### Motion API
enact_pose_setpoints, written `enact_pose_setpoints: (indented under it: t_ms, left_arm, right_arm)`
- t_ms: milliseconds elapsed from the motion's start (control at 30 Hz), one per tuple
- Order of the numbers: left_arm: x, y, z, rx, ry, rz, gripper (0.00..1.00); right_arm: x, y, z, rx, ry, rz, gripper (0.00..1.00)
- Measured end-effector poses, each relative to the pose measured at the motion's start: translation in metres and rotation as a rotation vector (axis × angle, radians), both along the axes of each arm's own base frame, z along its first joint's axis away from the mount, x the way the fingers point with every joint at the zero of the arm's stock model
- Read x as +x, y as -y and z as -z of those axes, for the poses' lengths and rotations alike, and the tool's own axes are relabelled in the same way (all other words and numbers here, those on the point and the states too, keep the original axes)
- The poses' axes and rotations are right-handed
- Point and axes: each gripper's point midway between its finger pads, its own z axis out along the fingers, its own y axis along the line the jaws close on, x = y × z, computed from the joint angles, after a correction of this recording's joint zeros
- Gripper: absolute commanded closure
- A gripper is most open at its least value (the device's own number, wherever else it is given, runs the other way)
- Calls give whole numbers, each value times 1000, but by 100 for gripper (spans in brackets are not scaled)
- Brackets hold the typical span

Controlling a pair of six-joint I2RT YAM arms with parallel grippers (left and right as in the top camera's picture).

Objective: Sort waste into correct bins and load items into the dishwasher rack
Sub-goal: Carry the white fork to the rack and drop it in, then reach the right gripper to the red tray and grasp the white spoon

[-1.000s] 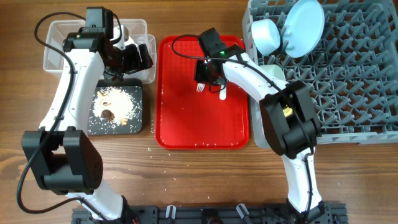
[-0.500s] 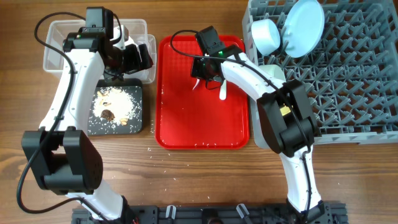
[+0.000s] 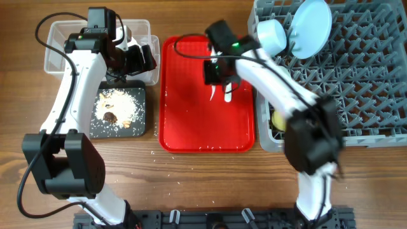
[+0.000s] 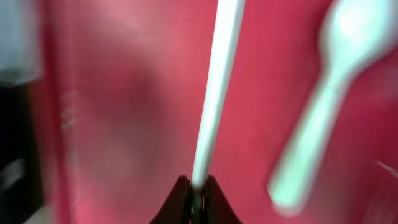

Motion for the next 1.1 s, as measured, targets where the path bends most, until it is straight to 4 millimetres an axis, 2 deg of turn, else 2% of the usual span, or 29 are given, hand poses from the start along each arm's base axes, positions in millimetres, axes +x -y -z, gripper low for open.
enact_pose_setpoints:
  t_ms: [67, 133, 167, 200, 267, 300, 333, 367, 433, 500, 533, 600, 700, 733, 800, 867, 1000, 1100]
  left_arm:
    - [0, 0, 0, 0, 0, 0, 0]
    - [0, 0, 0, 0, 0, 0, 0]
    - [0, 0, 0, 0, 0, 0, 0]
    - [0, 0, 0, 0, 0, 0, 0]
    - [0, 0, 0, 0, 0, 0, 0]
    - [0, 0, 0, 0, 0, 0, 0]
    - [0, 0, 0, 0, 0, 0, 0]
    - [0, 0, 0, 0, 0, 0, 0]
    - [0, 0, 0, 0, 0, 0, 0]
    - [0, 0, 0, 0, 0, 0, 0]
    - [0, 0, 0, 0, 0, 0, 0]
    - [0, 0, 0, 0, 1, 0, 0]
    - [0, 0, 0, 0, 1, 0, 0]
    - [0, 0, 0, 0, 0, 0, 0]
    - [0, 0, 0, 0, 0, 0, 0]
    - [0, 0, 0, 0, 0, 0, 0]
    - [0, 0, 0, 0, 0, 0, 0]
    - [0, 0, 0, 0, 0, 0, 0]
  right_arm:
    - [-11, 21, -61, 6, 81, 11, 96]
    - [-22, 57, -126, 7, 194, 71, 95]
    - [-26, 74, -146, 4, 226, 107, 96]
    - [-35, 103, -168, -15, 258, 179, 96]
    - [-51, 157, -186, -73, 264, 343, 96]
    - [-60, 187, -188, -113, 242, 446, 96]
    - [-61, 197, -187, -112, 231, 514, 96]
    - [-64, 231, -183, -156, 213, 628, 96]
    - [-61, 253, -173, -165, 201, 735, 96]
    - [-53, 280, -152, -171, 195, 852, 96]
    - [-48, 286, -142, -167, 201, 882, 96]
    - [-41, 294, -120, -157, 202, 928, 96]
    - [-41, 300, -76, -159, 165, 976, 95]
    - [-39, 301, -69, -153, 171, 986, 92]
    - [-36, 301, -55, -143, 181, 993, 69]
    - [-38, 301, -46, -143, 173, 998, 64]
    - [-32, 301, -48, -139, 202, 972, 63]
    - [-28, 292, -48, -127, 201, 867, 59]
